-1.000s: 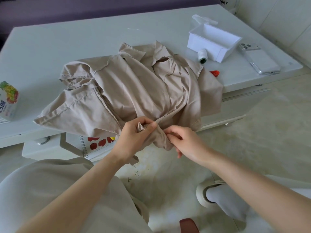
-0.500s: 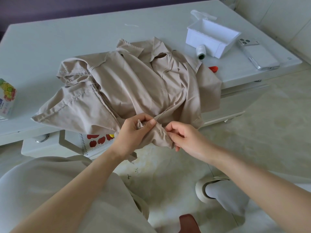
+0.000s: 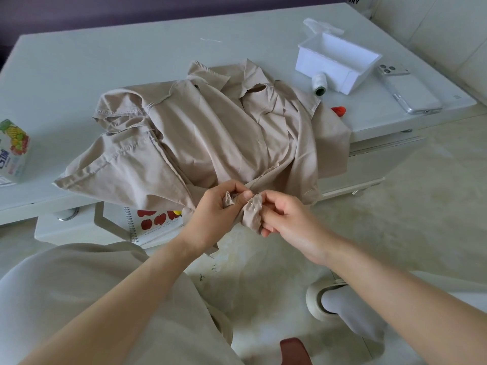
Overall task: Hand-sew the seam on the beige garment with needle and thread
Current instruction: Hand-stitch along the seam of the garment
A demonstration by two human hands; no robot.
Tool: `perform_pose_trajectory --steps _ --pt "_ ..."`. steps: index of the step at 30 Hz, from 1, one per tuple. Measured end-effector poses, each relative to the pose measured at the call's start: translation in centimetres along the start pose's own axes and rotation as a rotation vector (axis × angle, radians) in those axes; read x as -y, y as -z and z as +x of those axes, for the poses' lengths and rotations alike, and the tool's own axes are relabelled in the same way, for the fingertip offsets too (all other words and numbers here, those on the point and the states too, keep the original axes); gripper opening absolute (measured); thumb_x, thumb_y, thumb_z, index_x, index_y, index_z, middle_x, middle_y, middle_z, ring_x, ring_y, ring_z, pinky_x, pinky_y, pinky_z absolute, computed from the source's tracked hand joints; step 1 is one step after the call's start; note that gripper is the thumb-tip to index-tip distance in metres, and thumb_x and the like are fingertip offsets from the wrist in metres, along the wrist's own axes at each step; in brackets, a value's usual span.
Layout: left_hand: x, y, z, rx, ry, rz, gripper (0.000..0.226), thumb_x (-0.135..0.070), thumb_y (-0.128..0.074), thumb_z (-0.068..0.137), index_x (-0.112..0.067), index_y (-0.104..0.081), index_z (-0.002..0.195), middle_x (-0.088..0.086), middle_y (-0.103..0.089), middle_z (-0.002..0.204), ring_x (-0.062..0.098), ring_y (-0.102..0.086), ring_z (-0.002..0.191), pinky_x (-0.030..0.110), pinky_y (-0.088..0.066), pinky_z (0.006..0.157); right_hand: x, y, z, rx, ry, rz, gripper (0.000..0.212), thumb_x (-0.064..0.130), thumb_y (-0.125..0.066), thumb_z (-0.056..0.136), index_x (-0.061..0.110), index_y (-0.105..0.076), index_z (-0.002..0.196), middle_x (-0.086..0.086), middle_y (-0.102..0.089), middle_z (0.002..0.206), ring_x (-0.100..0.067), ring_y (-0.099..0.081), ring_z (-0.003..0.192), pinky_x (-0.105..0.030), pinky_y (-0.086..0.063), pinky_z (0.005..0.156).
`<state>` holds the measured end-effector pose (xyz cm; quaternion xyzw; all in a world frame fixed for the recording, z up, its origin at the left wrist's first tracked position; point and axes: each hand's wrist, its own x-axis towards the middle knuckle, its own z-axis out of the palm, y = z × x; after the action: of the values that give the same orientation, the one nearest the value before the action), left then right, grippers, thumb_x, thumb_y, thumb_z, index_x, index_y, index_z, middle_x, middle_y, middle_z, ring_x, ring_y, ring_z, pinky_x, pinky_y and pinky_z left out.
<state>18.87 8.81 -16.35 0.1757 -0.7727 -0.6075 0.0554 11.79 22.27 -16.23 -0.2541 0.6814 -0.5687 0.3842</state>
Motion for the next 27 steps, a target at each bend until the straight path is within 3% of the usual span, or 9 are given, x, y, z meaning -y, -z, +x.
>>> perform_pose_trajectory --steps 4,7,12,16,19,22,27 --pt "-0.32 0.45 0.12 0.028 0.131 -0.121 0.023 -0.022 -0.05 0.097 -0.01 -0.06 0.08 0.007 -0.048 0.064 0.011 -0.039 0.052 0.019 -0.031 0.047 0.08 -0.03 0.28 -0.036 -0.035 0.122 0.018 0.008 -0.046 0.098 0.013 -0.062 0.092 0.002 -0.041 0.057 -0.003 -0.043 0.051 -0.018 -0.047 0.063" --pt "-0.45 0.73 0.21 0.087 0.205 -0.214 0.022 -0.02 -0.048 0.097 -0.007 -0.061 0.085 0.006 -0.057 0.074 0.01 -0.05 0.063 0.015 -0.039 0.054 -0.01 0.07 0.39 -0.046 -0.054 0.142 0.019 0.007 -0.045 0.099 0.011 -0.061 0.089 0.003 -0.044 0.056 -0.005 -0.05 0.054 -0.018 -0.048 0.065" --pt "-0.14 0.85 0.52 0.108 0.277 -0.272 0.015 -0.019 -0.057 0.091 -0.008 -0.064 0.083 0.007 -0.061 0.076 0.017 -0.054 0.073 0.025 -0.041 0.066 -0.24 -0.32 0.44 -0.073 -0.04 0.12 0.018 0.007 -0.044 0.099 0.013 -0.059 0.091 0.007 -0.046 0.054 -0.002 -0.052 0.051 -0.023 -0.051 0.069" --pt "-0.15 0.9 0.48 0.108 0.275 -0.281 0.019 -0.015 -0.053 0.094 -0.008 -0.064 0.079 0.007 -0.06 0.073 0.015 -0.052 0.069 0.023 -0.041 0.063 -0.14 -0.44 0.56 -0.138 -0.029 0.124 0.013 0.005 -0.048 0.096 0.014 -0.052 0.088 0.009 -0.048 0.05 -0.003 -0.052 0.047 -0.027 -0.053 0.066" --pt "-0.19 0.83 0.33 0.104 0.241 -0.256 0.02 -0.013 -0.052 0.094 -0.011 -0.066 0.08 0.007 -0.061 0.074 0.015 -0.052 0.069 0.023 -0.041 0.063 -0.01 -0.35 0.53 -0.171 -0.041 0.092 0.01 0.008 -0.053 0.094 0.013 -0.052 0.085 0.005 -0.051 0.049 -0.006 -0.054 0.047 -0.021 -0.052 0.059" --pt "-0.12 0.75 0.26 0.097 0.21 -0.242 0.02 -0.014 -0.051 0.096 -0.008 -0.065 0.082 0.012 -0.057 0.078 0.02 -0.046 0.07 0.026 -0.038 0.062 -0.23 -0.29 0.62 -0.189 -0.083 0.102 0.008 0.01 -0.055 0.094 0.009 -0.054 0.086 -0.003 -0.053 0.059 -0.003 -0.052 0.048 -0.019 -0.053 0.058" --pt "0.02 0.57 0.38 0.023 0.22 -0.27 0.022 -0.017 -0.05 0.097 -0.012 -0.067 0.083 0.006 -0.06 0.073 0.014 -0.049 0.064 0.022 -0.04 0.055 -0.65 0.26 0.69 -0.179 -0.106 0.04 0.01 0.001 -0.052 0.094 0.008 -0.058 0.089 -0.004 -0.062 0.073 -0.003 -0.06 0.058 -0.018 -0.054 0.066"
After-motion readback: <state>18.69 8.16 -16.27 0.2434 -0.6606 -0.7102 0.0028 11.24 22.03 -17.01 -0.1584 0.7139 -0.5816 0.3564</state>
